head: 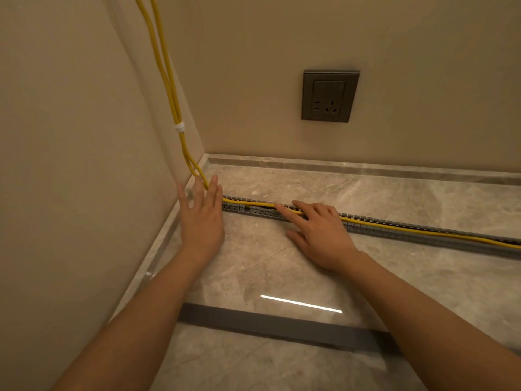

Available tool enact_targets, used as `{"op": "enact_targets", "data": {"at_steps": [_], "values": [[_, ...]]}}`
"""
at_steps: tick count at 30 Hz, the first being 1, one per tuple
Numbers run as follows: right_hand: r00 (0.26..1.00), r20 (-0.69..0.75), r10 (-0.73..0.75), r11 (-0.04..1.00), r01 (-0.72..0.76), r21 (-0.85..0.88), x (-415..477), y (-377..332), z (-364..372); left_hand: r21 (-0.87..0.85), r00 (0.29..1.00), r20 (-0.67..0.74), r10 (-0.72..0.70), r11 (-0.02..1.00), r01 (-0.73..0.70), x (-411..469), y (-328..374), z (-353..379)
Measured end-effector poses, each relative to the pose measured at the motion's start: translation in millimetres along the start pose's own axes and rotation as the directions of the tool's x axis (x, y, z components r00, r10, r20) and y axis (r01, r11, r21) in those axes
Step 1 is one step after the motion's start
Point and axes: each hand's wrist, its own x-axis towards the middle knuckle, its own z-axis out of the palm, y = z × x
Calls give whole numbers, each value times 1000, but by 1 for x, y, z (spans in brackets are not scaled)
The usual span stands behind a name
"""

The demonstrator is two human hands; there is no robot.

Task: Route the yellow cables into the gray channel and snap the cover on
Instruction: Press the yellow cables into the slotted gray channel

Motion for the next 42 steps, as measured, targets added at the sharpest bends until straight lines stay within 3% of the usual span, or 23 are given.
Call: {"op": "enact_targets", "data": {"at_steps": [3,6,9,12,19,24,28,32,35,42], "values": [[1000,11,19,1000,-19,13,3,0,0,-55,998,32,61,997,-59,0,6,-5],[999,11,39,999,-39,9,6,-2,2,-261,993,69,101,962,-80,-4,20,-13],[999,24,43,999,-43,23,6,-3,2,-445,996,12,86,893,-72,-9,31,-19],[999,34,29,999,-30,20,5,-1,3,-506,999,16,29,862,-17,-10,37,-24],[1000,14,9,1000,-9,11,2,-1,1,-432,991,120,-61,895,108,-1,24,-18],[1000,-13,-7,999,8,52,0,6,1,-523,985,133,-111,836,165,5,13,-15],[1000,-28,3,999,-1,46,2,8,3,-568,999,39,-34,821,50,10,5,-12],[999,-49,8,999,-7,33,2,8,4,-481,997,-22,71,873,-72,4,-7,-3],[999,-52,0,1000,1,27,2,9,4,-410,996,24,90,909,-73,-7,-12,10],[998,-62,-30,998,33,48,-4,16,2,-418,998,48,47,908,-23,-12,-13,16]]}}
